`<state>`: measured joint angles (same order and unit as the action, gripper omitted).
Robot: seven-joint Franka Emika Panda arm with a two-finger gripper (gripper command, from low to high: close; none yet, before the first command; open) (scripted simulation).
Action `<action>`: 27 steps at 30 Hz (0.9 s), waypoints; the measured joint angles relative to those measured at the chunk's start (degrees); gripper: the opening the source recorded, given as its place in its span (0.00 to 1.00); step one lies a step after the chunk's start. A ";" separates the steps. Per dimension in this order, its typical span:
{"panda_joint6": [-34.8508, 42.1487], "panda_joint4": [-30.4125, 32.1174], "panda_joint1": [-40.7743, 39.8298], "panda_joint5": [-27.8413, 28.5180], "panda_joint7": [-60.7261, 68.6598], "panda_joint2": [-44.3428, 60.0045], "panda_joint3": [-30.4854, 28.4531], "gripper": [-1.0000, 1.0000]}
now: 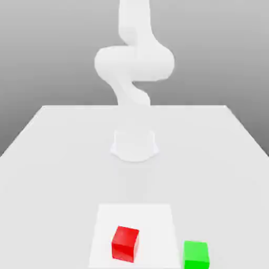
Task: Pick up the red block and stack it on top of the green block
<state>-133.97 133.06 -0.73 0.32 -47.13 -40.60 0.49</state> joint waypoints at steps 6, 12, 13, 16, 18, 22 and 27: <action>-5.37 3.13 -1.65 0.82 -3.18 12.82 1.03 0.50; -10.58 6.18 -2.81 1.59 -6.26 25.30 1.53 0.50; -11.45 6.68 -2.97 1.68 -6.74 27.38 1.57 0.50; -14.06 8.21 -3.29 1.83 -8.11 33.61 1.56 0.50; -15.81 9.22 -3.50 1.78 -8.91 37.75 1.49 0.50; -19.30 11.26 -3.73 1.11 -10.11 46.03 1.43 0.50; -26.30 11.33 -3.50 0.94 -10.85 56.38 1.07 0.50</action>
<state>-160.27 144.39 -4.23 1.26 -57.98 15.78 1.57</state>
